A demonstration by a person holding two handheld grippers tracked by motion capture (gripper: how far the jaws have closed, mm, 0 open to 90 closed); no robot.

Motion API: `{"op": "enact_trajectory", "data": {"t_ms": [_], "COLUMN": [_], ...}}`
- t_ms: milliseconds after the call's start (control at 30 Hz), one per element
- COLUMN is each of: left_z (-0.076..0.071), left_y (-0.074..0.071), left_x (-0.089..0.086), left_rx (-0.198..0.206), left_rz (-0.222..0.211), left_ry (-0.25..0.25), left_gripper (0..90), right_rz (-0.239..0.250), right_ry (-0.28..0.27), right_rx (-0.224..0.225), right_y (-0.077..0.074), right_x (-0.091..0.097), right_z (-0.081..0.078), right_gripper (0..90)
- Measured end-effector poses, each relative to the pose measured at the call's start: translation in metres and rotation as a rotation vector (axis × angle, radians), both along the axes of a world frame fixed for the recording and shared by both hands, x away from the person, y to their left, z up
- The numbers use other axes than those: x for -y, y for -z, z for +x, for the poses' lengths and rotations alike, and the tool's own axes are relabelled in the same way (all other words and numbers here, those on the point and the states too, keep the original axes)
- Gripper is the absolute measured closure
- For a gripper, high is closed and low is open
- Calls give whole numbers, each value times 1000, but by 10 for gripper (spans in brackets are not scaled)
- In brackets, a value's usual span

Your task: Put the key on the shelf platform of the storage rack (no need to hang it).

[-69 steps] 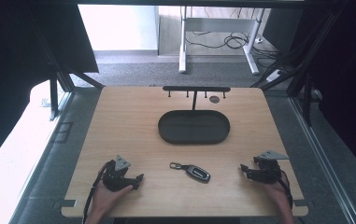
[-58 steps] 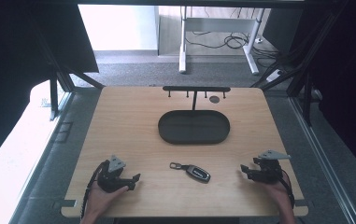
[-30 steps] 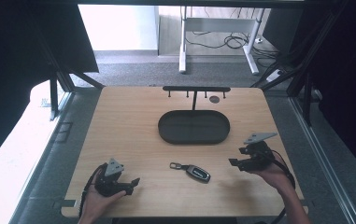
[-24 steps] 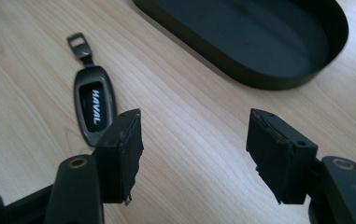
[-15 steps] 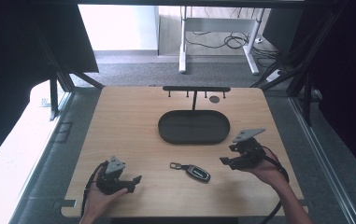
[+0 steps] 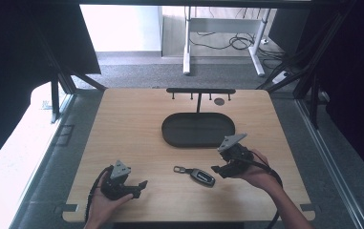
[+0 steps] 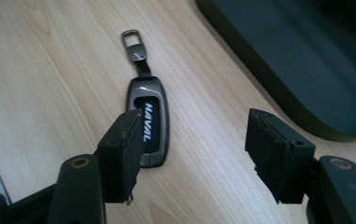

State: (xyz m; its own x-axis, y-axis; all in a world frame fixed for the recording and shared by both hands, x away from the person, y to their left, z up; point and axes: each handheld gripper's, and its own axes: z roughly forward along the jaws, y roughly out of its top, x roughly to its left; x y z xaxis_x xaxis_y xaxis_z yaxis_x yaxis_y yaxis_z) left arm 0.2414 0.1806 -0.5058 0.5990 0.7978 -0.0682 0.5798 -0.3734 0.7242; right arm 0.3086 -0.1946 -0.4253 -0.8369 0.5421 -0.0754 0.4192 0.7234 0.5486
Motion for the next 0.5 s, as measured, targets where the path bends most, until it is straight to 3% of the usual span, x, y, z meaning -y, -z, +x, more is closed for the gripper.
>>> {"op": "enact_trajectory", "data": {"t_ms": [167,500], "left_z": [-1,1], "left_y": [0,5], "left_x": [3,1], "left_rx": [8,-12], "left_rz": [22,26], "left_ry": [-5,-9], "left_gripper": [189,189], "right_rz": [-19,-83], "right_ry": [-27,-65], "right_rx": [-17,-77], "right_y": [4,23], "right_x": [-11,-37], "right_z": [0,2], "right_gripper": [373,371]}}
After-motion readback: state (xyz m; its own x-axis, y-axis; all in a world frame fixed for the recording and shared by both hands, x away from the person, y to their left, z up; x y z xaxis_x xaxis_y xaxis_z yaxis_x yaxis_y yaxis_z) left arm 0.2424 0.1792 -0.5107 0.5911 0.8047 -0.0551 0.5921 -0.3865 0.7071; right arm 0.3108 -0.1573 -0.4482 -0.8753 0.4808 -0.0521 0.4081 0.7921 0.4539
